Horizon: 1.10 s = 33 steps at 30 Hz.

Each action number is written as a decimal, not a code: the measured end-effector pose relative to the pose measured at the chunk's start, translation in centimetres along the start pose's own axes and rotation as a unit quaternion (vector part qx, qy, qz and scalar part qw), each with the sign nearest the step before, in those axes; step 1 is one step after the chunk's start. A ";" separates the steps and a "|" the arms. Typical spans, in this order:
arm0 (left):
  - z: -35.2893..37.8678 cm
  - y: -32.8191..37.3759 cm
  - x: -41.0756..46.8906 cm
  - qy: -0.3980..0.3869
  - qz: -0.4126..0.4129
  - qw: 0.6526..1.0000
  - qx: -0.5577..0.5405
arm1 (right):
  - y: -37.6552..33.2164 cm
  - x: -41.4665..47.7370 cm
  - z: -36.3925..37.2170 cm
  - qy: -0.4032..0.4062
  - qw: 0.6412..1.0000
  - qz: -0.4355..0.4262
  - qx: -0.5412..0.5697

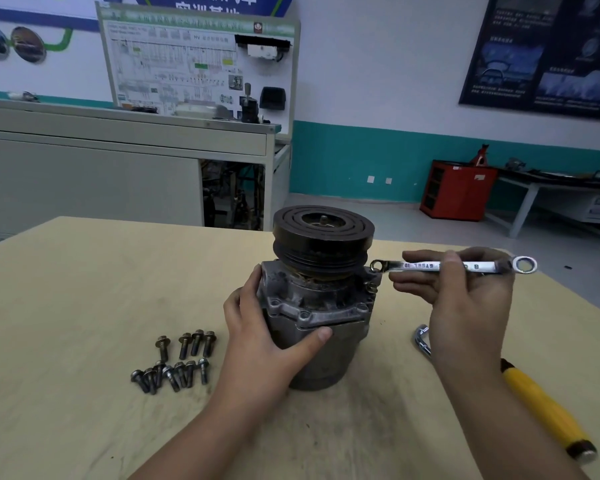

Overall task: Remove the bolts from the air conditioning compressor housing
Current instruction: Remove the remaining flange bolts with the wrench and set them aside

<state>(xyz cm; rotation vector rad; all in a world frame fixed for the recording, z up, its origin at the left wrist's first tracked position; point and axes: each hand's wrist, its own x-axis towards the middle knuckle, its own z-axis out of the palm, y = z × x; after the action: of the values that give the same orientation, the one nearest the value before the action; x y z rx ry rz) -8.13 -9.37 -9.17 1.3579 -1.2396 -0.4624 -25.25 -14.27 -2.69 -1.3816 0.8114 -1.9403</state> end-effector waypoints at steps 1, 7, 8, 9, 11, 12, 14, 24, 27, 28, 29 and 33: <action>0.0 0.0 0.0 0.000 -0.002 1.000 0.001 | 0.0 -0.2 -0.1 0.006 1.000 0.006 0.025; 0.0 -0.1 0.0 -0.002 -0.003 1.000 0.006 | 0.1 -1.4 -0.2 0.013 0.998 0.011 0.058; 0.0 -0.1 0.0 -0.002 -0.004 1.000 0.007 | 0.2 -1.7 -0.2 0.012 0.999 -0.002 0.045; 0.0 -0.1 0.0 -0.002 -0.004 1.000 0.007 | 0.4 -2.0 -0.2 0.013 0.999 -0.021 0.026; 0.0 -0.1 0.0 -0.003 -0.004 1.000 0.005 | 0.8 -2.6 -0.3 0.020 0.997 -0.070 -0.022; 0.0 -0.1 0.0 -0.003 -0.003 1.000 0.003 | 1.0 -2.9 -0.4 0.022 0.994 -0.098 -0.048; 0.0 -0.1 0.0 -0.003 -0.004 1.000 0.002 | 1.3 -3.2 -0.5 0.012 0.985 -0.148 -0.091; 0.0 -0.2 0.0 -0.002 0.001 1.000 0.002 | 2.8 -3.9 -0.3 -0.032 0.965 -0.241 -0.098; -0.1 -0.1 0.0 -0.003 -0.001 1.000 0.002 | 3.1 -3.7 -0.3 -0.019 0.968 -0.241 -0.072; -0.1 -0.1 0.0 -0.003 -0.001 1.000 0.002 | 3.1 -3.6 -0.3 -0.010 0.971 -0.230 -0.057; -0.1 0.0 -0.1 -0.003 0.001 1.000 0.002 | 3.1 -3.5 -0.4 0.003 0.977 -0.210 -0.037; -0.1 0.0 0.0 -0.001 0.002 1.000 0.004 | 2.7 -2.4 -0.5 0.062 0.992 -0.097 0.044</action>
<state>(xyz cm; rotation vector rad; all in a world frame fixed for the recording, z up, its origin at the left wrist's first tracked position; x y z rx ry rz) -8.09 -9.30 -9.12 1.3620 -1.2469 -0.4547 -24.75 -14.04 -6.34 -1.3417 0.6587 -2.2023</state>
